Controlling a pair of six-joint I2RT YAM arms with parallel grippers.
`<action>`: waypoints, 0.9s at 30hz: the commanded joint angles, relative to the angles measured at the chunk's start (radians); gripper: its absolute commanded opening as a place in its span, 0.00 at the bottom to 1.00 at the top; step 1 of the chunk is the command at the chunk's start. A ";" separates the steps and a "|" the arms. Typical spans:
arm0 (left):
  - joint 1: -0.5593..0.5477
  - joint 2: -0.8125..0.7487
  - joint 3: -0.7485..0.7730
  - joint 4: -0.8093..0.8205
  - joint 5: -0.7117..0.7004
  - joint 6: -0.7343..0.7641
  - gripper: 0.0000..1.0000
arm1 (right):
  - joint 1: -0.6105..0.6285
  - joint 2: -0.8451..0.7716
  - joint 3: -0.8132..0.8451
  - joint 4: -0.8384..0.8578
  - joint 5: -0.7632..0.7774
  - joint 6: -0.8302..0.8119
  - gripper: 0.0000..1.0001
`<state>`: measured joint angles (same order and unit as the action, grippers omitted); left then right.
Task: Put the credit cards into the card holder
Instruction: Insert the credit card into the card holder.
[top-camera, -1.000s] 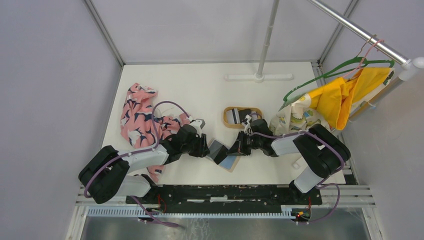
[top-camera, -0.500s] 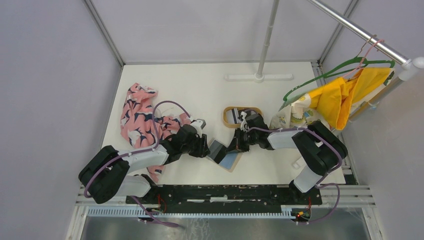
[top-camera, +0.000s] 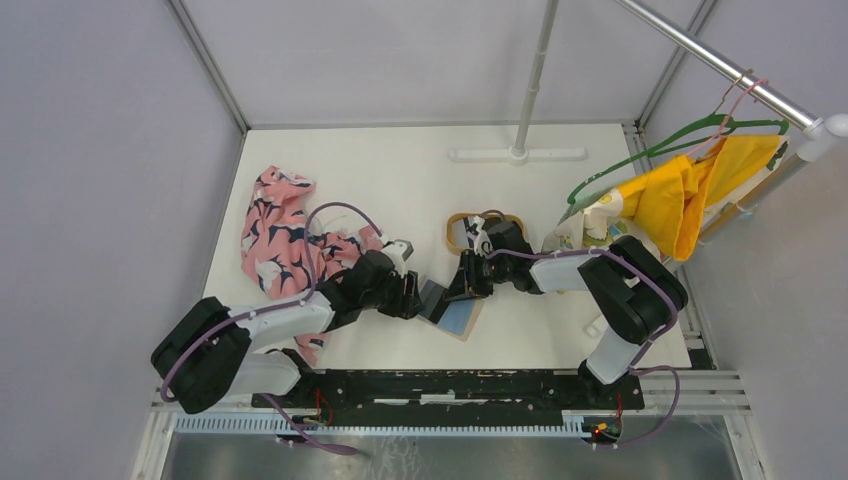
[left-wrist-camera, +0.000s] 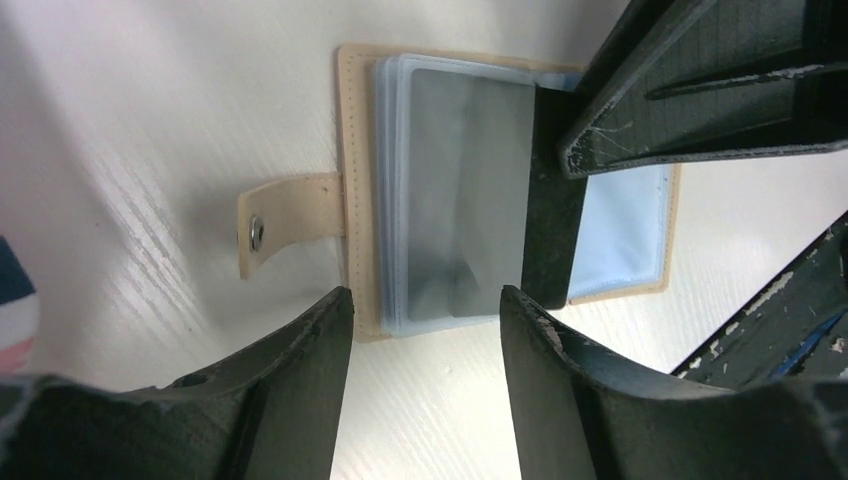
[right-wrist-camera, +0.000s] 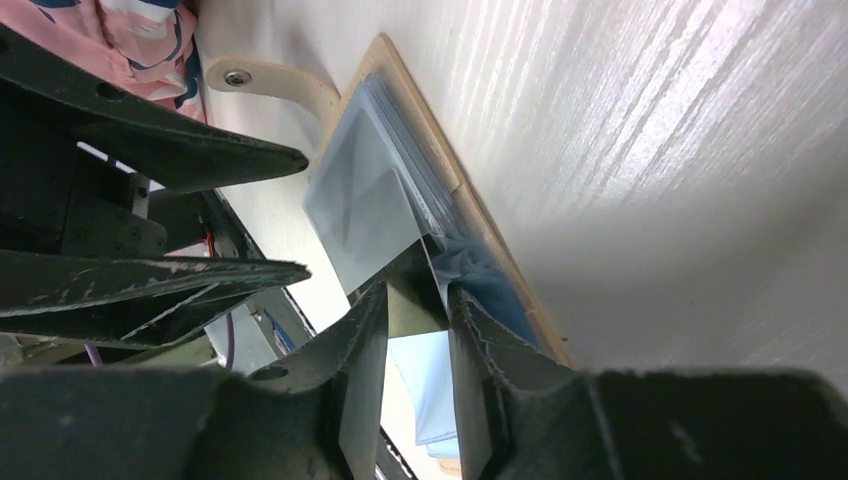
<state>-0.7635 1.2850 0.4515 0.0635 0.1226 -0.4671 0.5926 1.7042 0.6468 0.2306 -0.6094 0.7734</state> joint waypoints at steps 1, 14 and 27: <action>-0.009 -0.121 0.014 -0.071 -0.030 -0.038 0.63 | -0.013 -0.037 0.018 0.054 0.032 -0.073 0.37; -0.168 -0.197 0.138 -0.162 -0.116 -0.173 0.42 | -0.015 -0.043 0.025 0.071 0.012 -0.120 0.46; -0.379 0.185 0.361 -0.198 -0.408 -0.248 0.11 | -0.015 -0.042 0.031 0.069 0.002 -0.126 0.46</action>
<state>-1.1072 1.4166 0.7246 -0.1440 -0.1680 -0.6617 0.5804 1.6802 0.6468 0.2699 -0.6025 0.6655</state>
